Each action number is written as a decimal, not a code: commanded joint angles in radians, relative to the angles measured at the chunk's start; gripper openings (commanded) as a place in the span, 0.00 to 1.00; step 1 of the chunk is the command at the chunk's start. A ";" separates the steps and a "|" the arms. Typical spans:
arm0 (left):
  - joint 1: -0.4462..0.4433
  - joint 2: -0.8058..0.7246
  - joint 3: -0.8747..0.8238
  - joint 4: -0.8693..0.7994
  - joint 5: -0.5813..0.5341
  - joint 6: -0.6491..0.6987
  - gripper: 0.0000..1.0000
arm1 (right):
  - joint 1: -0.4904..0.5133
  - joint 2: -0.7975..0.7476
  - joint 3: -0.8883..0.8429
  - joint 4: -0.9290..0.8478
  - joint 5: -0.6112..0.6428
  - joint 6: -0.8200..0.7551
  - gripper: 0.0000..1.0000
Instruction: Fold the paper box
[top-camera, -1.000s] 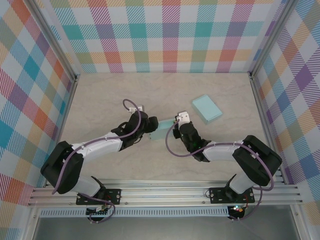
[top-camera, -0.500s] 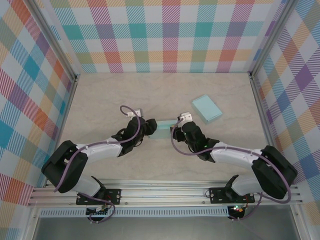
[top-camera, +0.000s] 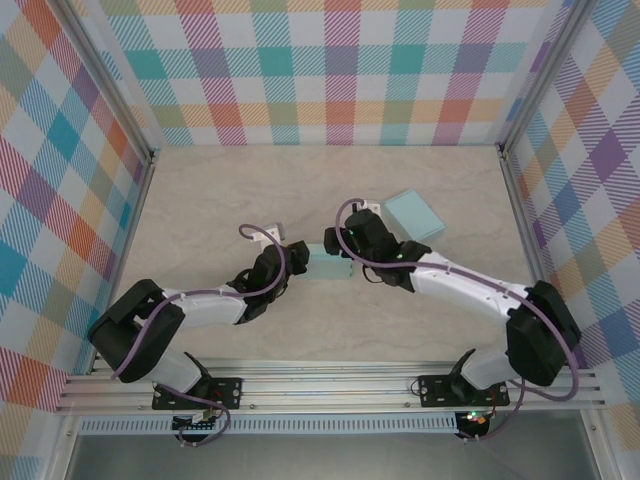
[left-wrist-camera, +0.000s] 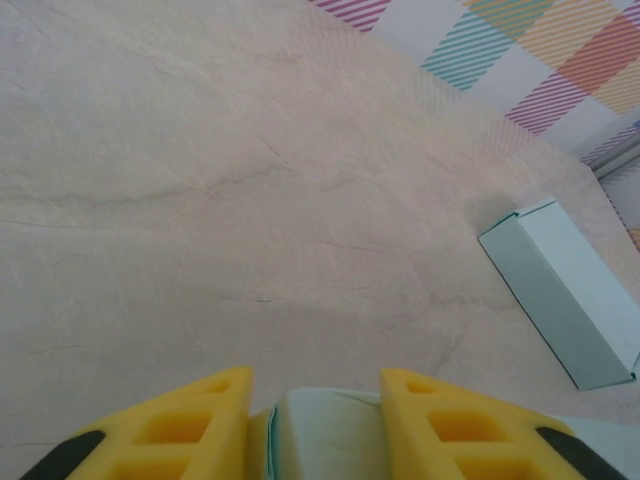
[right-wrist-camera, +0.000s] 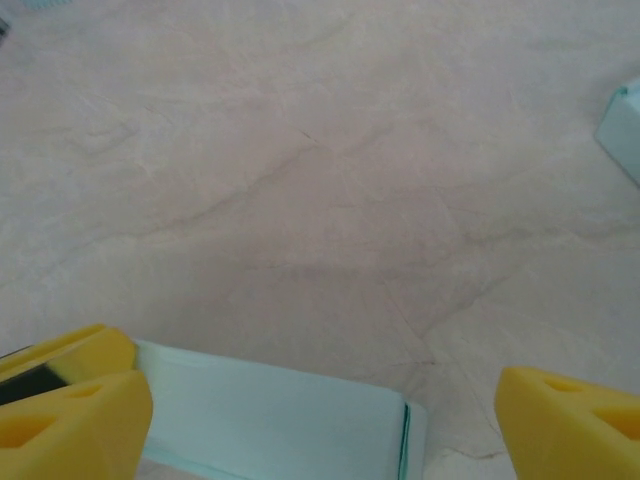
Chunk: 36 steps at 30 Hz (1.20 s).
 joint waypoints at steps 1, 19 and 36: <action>-0.006 0.058 -0.063 -0.151 -0.031 0.010 0.29 | -0.018 0.066 0.056 -0.094 -0.032 0.051 0.91; -0.017 0.098 -0.103 -0.135 -0.071 -0.047 0.09 | -0.087 0.081 -0.176 0.161 -0.271 0.136 0.67; -0.017 0.114 -0.151 -0.117 -0.062 -0.124 0.00 | -0.190 0.087 -0.590 0.866 -0.492 0.221 0.22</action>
